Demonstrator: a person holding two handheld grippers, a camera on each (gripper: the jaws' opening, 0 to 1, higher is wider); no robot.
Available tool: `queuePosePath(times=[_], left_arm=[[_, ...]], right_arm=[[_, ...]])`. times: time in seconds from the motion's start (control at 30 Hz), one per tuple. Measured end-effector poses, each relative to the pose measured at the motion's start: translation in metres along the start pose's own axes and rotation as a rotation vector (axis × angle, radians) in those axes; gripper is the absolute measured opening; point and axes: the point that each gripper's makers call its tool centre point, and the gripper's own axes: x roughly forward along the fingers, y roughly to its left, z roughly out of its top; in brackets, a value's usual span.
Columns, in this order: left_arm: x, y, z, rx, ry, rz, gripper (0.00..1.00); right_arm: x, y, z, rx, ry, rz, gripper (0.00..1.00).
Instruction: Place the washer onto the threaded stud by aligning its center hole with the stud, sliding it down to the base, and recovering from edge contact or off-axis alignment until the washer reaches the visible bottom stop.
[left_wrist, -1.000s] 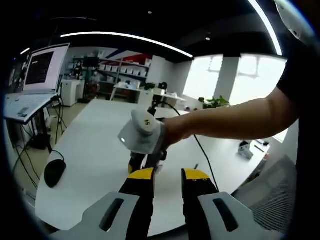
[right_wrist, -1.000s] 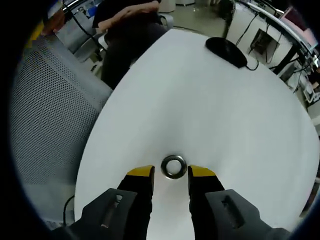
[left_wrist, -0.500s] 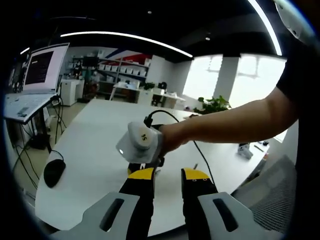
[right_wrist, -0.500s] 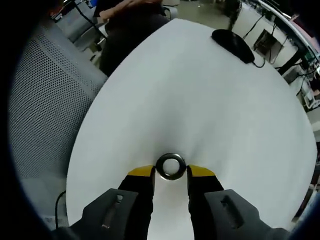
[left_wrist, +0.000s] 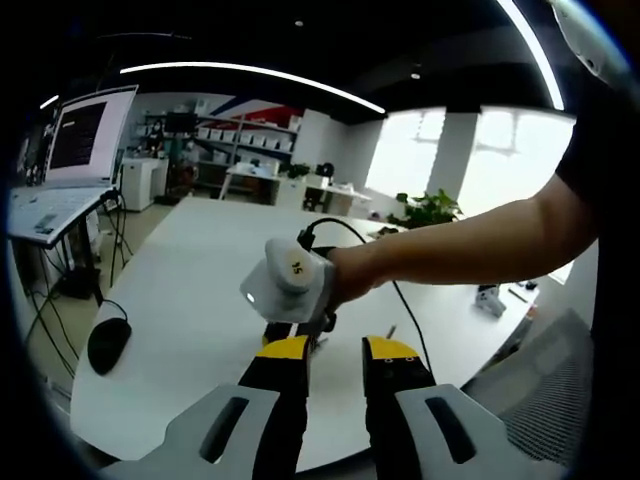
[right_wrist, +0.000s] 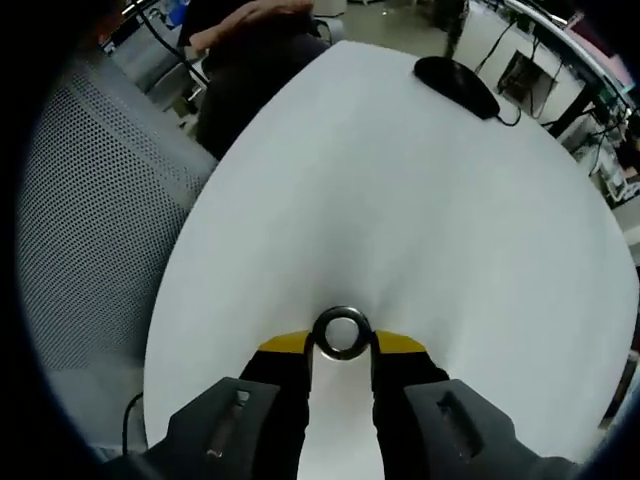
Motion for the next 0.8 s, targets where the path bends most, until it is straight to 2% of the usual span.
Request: queuePosePath(times=[0.07,0.23,0.43,0.8], left_arm=[[0.000,0.000,0.000,0.000,0.000,0.000,0.18],[0.000,0.000,0.000,0.000,0.000,0.001,0.18],[0.000,0.000,0.000,0.000,-0.001,0.001,0.18],[0.000,0.000,0.000,0.000,-0.003,0.002,0.18]], right_arm=[[-0.004,0.007,0.001,0.006,-0.010,0.031,0.24],[-0.015,0.013,-0.004,0.005,-0.010,0.045,0.24],[-0.036,0.005,-0.010,0.006,-0.004,0.022,0.24],[-0.071,-0.008,-0.009,-0.024,0.018,-0.002,0.24]])
